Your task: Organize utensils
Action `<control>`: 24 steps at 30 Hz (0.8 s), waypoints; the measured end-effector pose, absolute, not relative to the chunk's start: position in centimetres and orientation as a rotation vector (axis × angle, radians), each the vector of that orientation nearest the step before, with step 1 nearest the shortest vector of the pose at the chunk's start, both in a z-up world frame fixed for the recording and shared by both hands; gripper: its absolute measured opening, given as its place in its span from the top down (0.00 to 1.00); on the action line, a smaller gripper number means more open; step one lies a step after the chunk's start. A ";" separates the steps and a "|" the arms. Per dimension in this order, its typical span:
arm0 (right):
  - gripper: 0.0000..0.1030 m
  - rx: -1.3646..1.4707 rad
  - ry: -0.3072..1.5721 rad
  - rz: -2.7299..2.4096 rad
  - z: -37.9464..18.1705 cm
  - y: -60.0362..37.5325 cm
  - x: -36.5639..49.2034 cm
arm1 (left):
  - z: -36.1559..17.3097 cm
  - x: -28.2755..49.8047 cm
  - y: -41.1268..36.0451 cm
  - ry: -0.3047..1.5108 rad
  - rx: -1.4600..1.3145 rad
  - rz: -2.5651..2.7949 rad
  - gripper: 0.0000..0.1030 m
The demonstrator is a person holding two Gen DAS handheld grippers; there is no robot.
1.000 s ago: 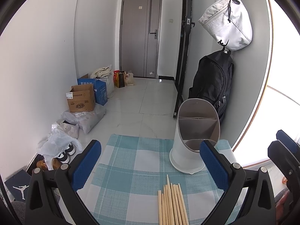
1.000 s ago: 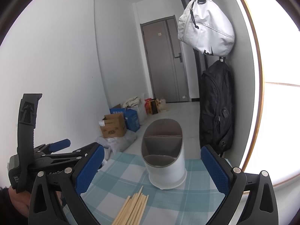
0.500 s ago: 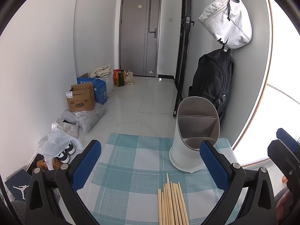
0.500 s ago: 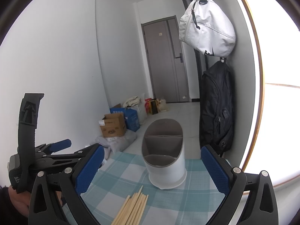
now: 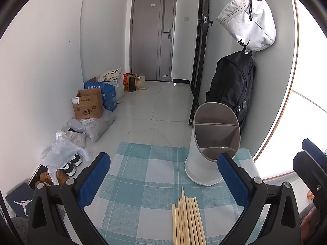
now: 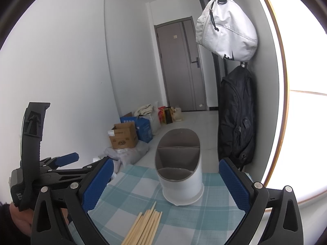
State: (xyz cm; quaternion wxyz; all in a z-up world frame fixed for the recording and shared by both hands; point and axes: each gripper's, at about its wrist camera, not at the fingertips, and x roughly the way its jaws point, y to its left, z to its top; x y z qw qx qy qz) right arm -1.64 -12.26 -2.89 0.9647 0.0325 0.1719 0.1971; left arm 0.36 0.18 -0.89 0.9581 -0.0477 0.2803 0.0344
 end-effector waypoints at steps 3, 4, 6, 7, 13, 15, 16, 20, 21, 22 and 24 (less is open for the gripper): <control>0.00 0.063 0.355 0.399 -3.1 -12.2 -1.5 | -1.1 0.5 0.2 0.579 -0.099 0.071 0.01; 0.00 0.063 0.357 0.400 -3.1 -12.1 -1.5 | -1.2 0.6 0.2 0.583 -0.098 0.073 0.01; 0.00 0.062 0.363 0.402 -3.2 -12.1 -1.3 | -1.3 0.7 0.3 0.587 -0.095 0.073 0.01; 0.00 0.061 0.366 0.406 -3.3 -12.0 -1.3 | -1.3 0.8 0.3 0.587 -0.095 0.072 0.01; 0.00 0.051 0.415 0.411 -4.0 -11.4 -0.6 | -1.8 1.6 1.3 0.630 -0.127 0.057 0.01; 0.00 0.050 0.451 0.418 -4.6 -11.2 0.0 | -2.1 1.9 1.8 0.653 -0.146 0.056 0.01; 0.00 0.051 0.472 0.422 -4.9 -11.0 0.3 | -2.4 2.3 2.3 0.670 -0.156 0.055 0.01; 0.01 0.069 0.625 0.445 -7.3 -10.2 2.4 | -3.2 3.3 3.8 0.727 -0.188 0.073 0.01; 0.05 0.072 0.648 0.451 -7.8 -10.1 2.7 | -3.4 3.6 4.2 0.743 -0.194 0.082 0.01; 0.08 0.072 0.695 0.455 -8.6 -9.7 3.3 | -3.5 3.7 4.6 0.754 -0.200 0.089 0.01; 0.15 0.072 0.783 0.460 -10.1 -9.0 4.4 | -4.0 4.2 5.7 0.784 -0.219 0.105 0.01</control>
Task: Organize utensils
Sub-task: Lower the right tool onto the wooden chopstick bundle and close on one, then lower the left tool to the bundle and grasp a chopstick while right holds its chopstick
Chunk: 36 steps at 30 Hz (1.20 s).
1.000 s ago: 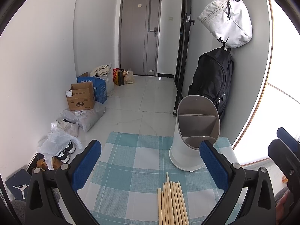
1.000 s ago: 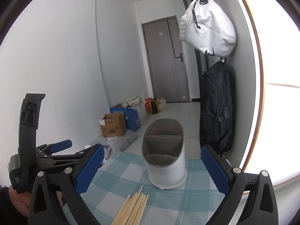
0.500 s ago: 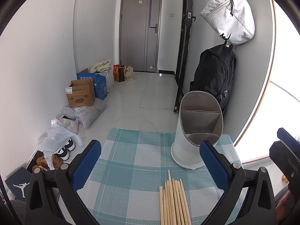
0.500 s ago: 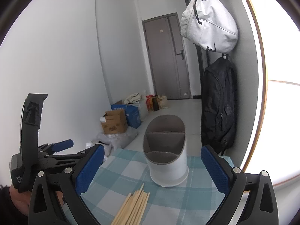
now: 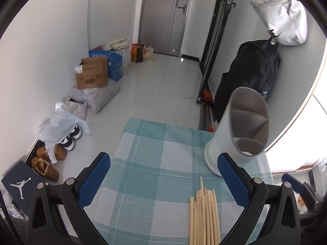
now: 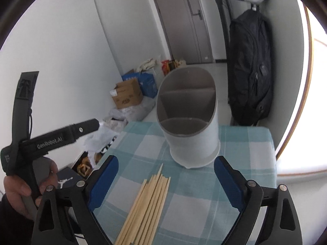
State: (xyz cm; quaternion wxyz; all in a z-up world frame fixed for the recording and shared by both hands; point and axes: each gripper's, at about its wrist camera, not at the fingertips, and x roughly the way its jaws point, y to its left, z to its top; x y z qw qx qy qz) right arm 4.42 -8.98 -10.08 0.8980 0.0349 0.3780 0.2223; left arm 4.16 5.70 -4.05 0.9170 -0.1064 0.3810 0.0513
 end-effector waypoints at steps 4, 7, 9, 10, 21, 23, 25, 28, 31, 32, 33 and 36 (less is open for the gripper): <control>0.33 0.066 0.951 0.507 -12.8 -6.9 6.1 | -5.1 4.7 7.4 0.845 -0.262 0.130 0.01; 0.36 0.050 1.054 0.539 -14.7 -4.7 7.2 | -5.9 5.0 8.7 0.887 -0.302 0.141 0.01; 0.46 0.038 1.109 0.552 -15.9 -3.2 7.6 | -6.1 5.1 9.1 0.894 -0.314 0.144 0.01; 0.47 0.035 1.140 0.556 -16.6 -2.5 7.9 | -6.1 5.1 9.4 0.898 -0.317 0.149 0.01; 0.67 0.002 1.314 0.457 -19.2 -0.8 10.3 | -6.3 5.5 11.0 0.919 -0.357 0.141 0.01; 0.70 -0.008 1.322 0.442 -19.3 -0.4 10.6 | -6.3 5.4 11.2 0.921 -0.362 0.141 0.01; 0.77 -0.019 1.324 0.414 -19.2 -0.2 10.8 | -6.5 5.4 11.6 0.920 -0.365 0.143 0.01; 0.95 -0.020 1.323 0.390 -19.2 -0.4 10.8 | -6.5 5.4 11.8 0.917 -0.360 0.146 0.01; 0.95 0.022 1.316 0.379 -19.2 -0.7 10.9 | -6.4 5.3 11.9 0.910 -0.355 0.148 0.01; 0.95 0.032 1.306 0.378 -19.1 -0.9 10.9 | -6.5 5.3 11.9 0.911 -0.349 0.151 0.01; 0.95 0.046 1.290 0.377 -18.7 -1.1 10.8 | -6.6 5.3 11.8 0.914 -0.343 0.152 0.01; 0.95 0.104 1.222 0.389 -17.3 -1.9 10.6 | -7.1 5.3 11.4 0.934 -0.315 0.149 0.01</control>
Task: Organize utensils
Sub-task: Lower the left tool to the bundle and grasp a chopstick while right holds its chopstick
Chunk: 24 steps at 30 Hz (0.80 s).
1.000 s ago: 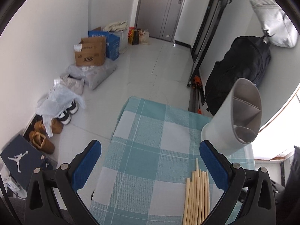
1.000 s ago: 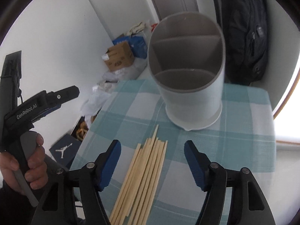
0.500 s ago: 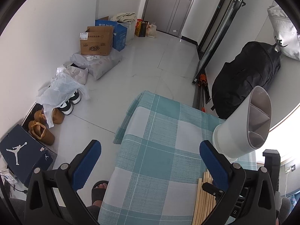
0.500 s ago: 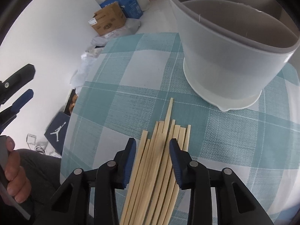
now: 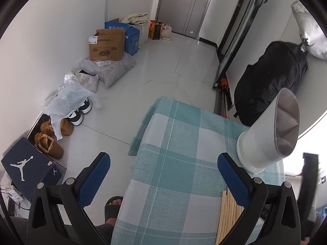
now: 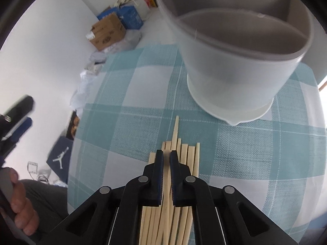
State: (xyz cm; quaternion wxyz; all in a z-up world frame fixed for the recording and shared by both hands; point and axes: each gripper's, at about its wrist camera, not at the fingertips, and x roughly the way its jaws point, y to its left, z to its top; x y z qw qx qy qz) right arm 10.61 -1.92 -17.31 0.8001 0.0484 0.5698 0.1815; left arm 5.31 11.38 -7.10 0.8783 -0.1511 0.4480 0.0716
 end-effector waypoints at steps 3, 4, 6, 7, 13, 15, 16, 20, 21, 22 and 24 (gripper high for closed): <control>0.95 0.167 1.137 0.404 -15.5 -3.2 10.0 | -8.0 5.4 10.3 0.979 -0.271 0.118 0.01; 0.95 0.183 1.111 0.407 -15.0 -3.7 9.8 | -8.6 5.5 9.6 1.010 -0.251 0.088 0.01; 0.95 0.225 1.059 0.420 -13.8 -4.9 9.2 | -9.4 5.4 8.4 1.057 -0.218 0.039 0.01; 0.95 0.239 1.038 0.420 -13.4 -5.5 8.9 | -9.8 5.2 7.7 1.076 -0.198 0.019 0.01; 0.95 0.410 0.948 0.421 -11.4 -10.0 7.6 | -11.8 4.7 4.5 1.192 -0.114 -0.081 0.04; 0.95 0.437 0.920 0.420 -10.8 -11.2 7.4 | -12.1 4.7 3.8 1.217 -0.101 -0.089 0.08; 0.95 0.447 0.909 0.419 -10.5 -11.8 7.2 | -12.2 4.7 3.7 1.227 -0.102 -0.090 0.09; 0.95 0.472 0.873 0.424 -9.8 -13.1 6.5 | -12.6 4.9 3.1 1.260 -0.110 -0.082 0.12; 0.95 0.471 0.867 0.422 -9.6 -13.4 6.3 | -12.8 4.9 2.8 1.258 -0.102 -0.076 0.12; 0.95 0.470 0.864 0.422 -9.6 -14.4 5.9 | -12.9 5.0 2.6 1.257 -0.080 -0.063 0.12; 0.95 0.471 0.860 0.418 -9.5 -14.5 5.6 | -13.6 5.1 2.1 1.272 -0.040 -0.033 0.12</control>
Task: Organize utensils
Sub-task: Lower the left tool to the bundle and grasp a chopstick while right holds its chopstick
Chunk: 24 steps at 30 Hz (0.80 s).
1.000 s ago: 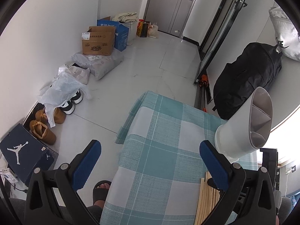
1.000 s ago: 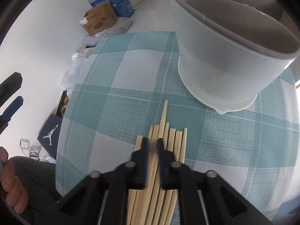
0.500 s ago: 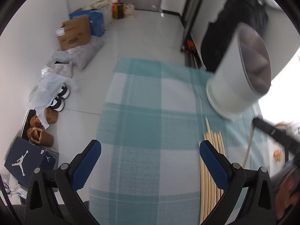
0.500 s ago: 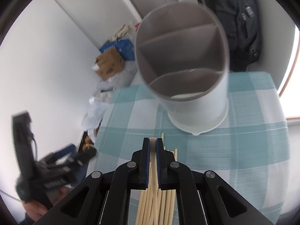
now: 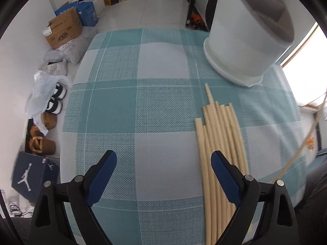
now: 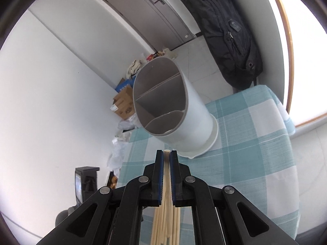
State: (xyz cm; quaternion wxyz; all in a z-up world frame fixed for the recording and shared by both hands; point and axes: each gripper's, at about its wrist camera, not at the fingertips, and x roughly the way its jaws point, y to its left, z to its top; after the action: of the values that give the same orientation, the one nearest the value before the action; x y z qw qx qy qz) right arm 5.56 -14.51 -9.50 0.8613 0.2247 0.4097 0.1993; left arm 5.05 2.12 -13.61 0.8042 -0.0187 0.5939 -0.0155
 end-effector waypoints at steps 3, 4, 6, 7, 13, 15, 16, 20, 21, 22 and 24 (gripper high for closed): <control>0.95 0.473 0.849 0.424 -9.3 -15.7 5.0 | -14.3 5.1 2.0 1.292 -0.033 -0.015 0.12; 0.95 0.479 0.844 0.425 -9.2 -15.9 4.9 | -14.2 5.0 2.1 1.291 -0.028 -0.004 0.12; 0.95 0.492 0.834 0.434 -9.0 -16.5 4.7 | -14.0 5.0 2.1 1.290 -0.012 0.014 0.12; 0.95 0.496 0.831 0.436 -9.0 -16.6 4.7 | -14.1 5.0 2.3 1.292 -0.013 0.019 0.12; 0.95 0.519 0.835 0.433 -9.2 -17.5 4.8 | -14.4 5.2 2.5 1.317 -0.055 0.033 0.12; 0.95 0.518 0.838 0.427 -9.3 -17.7 4.8 | -14.4 5.3 2.4 1.315 -0.045 0.034 0.12; 0.95 0.518 0.837 0.425 -9.3 -17.8 4.9 | -14.5 5.7 2.2 1.315 -0.031 0.039 0.12; 0.95 0.536 0.840 0.434 -9.2 -18.0 4.7 | -14.8 6.7 1.9 1.315 0.006 0.053 0.12; 0.95 0.539 0.841 0.434 -9.2 -18.0 4.6 | -14.7 6.9 1.9 1.316 0.009 0.053 0.12; 0.95 0.540 0.841 0.434 -9.2 -18.0 4.6 | -14.7 7.2 1.9 1.319 0.011 0.056 0.12; 0.95 0.540 0.841 0.437 -9.2 -18.0 4.6 | -14.7 7.7 2.0 1.320 -0.004 0.035 0.22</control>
State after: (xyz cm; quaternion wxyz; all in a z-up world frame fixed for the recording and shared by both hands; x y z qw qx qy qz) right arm 4.63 -18.04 -9.24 0.8549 0.2569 0.3999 0.2077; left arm 7.70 1.98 -14.66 0.7900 -0.0020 0.6129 0.0161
